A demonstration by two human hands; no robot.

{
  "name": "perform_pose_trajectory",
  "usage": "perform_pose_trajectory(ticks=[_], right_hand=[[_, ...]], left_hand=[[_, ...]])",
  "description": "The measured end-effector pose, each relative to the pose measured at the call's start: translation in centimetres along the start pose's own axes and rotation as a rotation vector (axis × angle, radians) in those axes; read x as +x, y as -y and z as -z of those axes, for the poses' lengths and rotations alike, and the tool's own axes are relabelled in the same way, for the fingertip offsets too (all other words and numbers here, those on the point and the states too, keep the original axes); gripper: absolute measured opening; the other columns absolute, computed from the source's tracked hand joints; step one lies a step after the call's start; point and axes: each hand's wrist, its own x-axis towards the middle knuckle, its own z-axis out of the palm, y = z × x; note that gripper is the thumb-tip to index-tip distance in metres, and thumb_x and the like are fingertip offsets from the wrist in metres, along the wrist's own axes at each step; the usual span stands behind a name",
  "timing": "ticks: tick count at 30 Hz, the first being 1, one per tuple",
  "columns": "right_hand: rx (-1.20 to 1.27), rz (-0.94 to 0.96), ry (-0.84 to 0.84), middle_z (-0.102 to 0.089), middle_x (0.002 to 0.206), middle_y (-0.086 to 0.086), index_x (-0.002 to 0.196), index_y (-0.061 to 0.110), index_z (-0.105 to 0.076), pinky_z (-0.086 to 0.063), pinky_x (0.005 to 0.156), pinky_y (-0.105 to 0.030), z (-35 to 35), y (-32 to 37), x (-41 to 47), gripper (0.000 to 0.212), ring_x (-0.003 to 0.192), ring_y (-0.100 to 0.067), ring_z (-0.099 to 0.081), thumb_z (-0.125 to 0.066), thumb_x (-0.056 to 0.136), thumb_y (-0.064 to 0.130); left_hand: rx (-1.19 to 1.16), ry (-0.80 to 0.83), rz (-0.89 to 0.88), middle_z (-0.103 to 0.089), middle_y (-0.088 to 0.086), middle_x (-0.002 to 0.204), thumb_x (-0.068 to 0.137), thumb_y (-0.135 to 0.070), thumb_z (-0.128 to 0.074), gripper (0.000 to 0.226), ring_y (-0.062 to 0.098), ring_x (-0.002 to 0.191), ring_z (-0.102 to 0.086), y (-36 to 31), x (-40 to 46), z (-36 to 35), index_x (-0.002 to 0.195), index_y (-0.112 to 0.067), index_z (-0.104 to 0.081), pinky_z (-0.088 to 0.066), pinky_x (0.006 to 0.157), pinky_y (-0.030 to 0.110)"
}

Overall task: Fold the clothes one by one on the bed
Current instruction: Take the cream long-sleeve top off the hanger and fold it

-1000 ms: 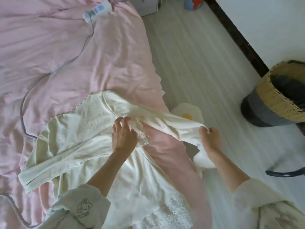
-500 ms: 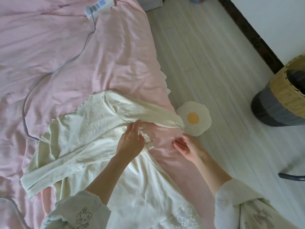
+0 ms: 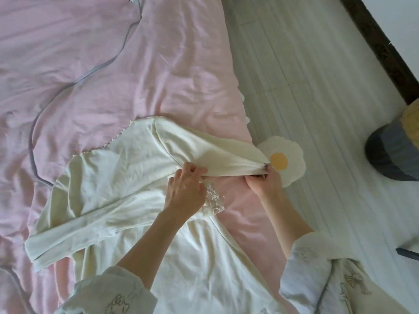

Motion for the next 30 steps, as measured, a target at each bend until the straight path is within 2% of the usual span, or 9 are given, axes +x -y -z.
perform_pose_trajectory(ticks=[3,9,13,16,18,21,24,26,30], right_hand=[[-0.101,0.042,-0.016,-0.057,0.130,-0.001,0.128,0.018,-0.053,-0.041,0.105,-0.031,-0.6,1.7,0.5,0.035,0.121,-0.019,-0.052,-0.053,0.094,0.026],[-0.227,0.052,-0.192,-0.062,0.118,-0.009,0.124,0.013,-0.053,-0.052,0.080,-0.039,-1.4,2.0,-0.4,0.040,0.108,-0.026,-0.061,-0.063,0.088,0.028],[-0.215,0.104,-0.239,-0.060,0.122,-0.006,0.125,0.018,-0.050,-0.050,0.090,-0.038,-0.3,2.6,-0.5,0.045,0.113,-0.025,-0.058,-0.049,0.091,0.048],[-0.179,0.192,-0.241,-0.056,0.127,-0.003,0.129,0.018,-0.049,-0.046,0.093,-0.031,-0.3,3.8,-0.9,0.038,0.117,-0.022,-0.054,-0.046,0.095,0.035],[-0.305,0.253,-0.194,-0.059,0.115,-0.004,0.116,0.013,-0.054,-0.050,0.083,-0.028,-0.9,3.7,-2.2,0.026,0.102,-0.022,-0.058,-0.047,0.095,0.026],[-0.518,0.451,-0.080,-0.050,0.086,-0.005,0.091,0.011,-0.047,-0.047,0.069,-0.025,-3.0,2.1,-4.5,0.007,0.077,-0.020,-0.052,-0.044,0.097,0.011],[-0.835,0.813,0.104,-0.049,0.075,0.006,0.074,0.022,-0.044,-0.047,0.084,-0.027,-6.2,-1.9,-7.6,0.026,0.078,-0.013,-0.053,-0.041,0.099,0.021],[-1.099,1.091,0.195,-0.042,0.065,0.005,0.065,0.018,-0.040,-0.042,0.067,-0.016,-7.4,-5.3,-8.8,0.033,0.063,-0.004,-0.045,-0.048,0.096,0.024],[-1.864,1.424,0.751,-0.052,0.073,-0.012,0.087,0.000,-0.061,-0.038,0.059,-0.028,-2.6,-12.9,-9.2,0.026,0.062,-0.024,-0.051,-0.048,0.092,0.022]], left_hand=[[-0.009,0.009,0.024,-0.046,0.001,0.122,0.087,-0.015,-0.052,0.038,0.023,0.109,-0.050,0.1,0.2,-0.4,0.124,-0.023,-0.054,-0.038,0.092,0.035],[-0.049,0.046,0.049,-0.044,0.002,0.121,0.085,-0.013,-0.050,0.041,0.023,0.111,-0.049,0.4,0.8,-0.5,0.124,-0.023,-0.053,-0.037,0.095,0.036],[-0.055,0.060,0.054,-0.043,0.002,0.122,0.085,-0.015,-0.050,0.041,0.022,0.112,-0.049,0.4,1.0,-0.6,0.124,-0.024,-0.052,-0.037,0.097,0.036],[-0.056,0.085,0.050,-0.042,0.001,0.122,0.085,-0.016,-0.051,0.041,0.021,0.112,-0.048,0.8,1.1,-0.9,0.124,-0.026,-0.052,-0.036,0.099,0.036],[-0.124,0.164,0.075,-0.040,-0.002,0.121,0.084,-0.019,-0.054,0.039,0.019,0.113,-0.047,0.7,1.2,-0.5,0.122,-0.031,-0.053,-0.036,0.102,0.035],[-0.864,0.317,0.290,-0.052,-0.006,0.109,0.090,-0.021,-0.053,0.025,0.012,0.099,-0.053,0.2,1.1,1.8,0.113,-0.030,-0.057,-0.043,0.086,0.018],[-1.581,0.279,0.575,-0.061,0.000,0.120,0.099,-0.025,-0.032,0.033,0.019,0.108,-0.056,2.3,0.5,4.0,0.126,-0.021,-0.050,-0.039,0.092,0.029],[-1.772,0.182,0.683,-0.061,0.002,0.126,0.098,-0.034,-0.033,0.038,0.024,0.114,-0.056,4.5,-0.4,4.6,0.130,-0.021,-0.049,-0.038,0.100,0.043],[-2.046,-0.081,0.741,-0.064,0.009,0.123,0.095,-0.048,-0.034,0.050,0.029,0.116,-0.057,8.7,-3.9,5.8,0.130,-0.016,-0.049,-0.041,0.094,0.058]])
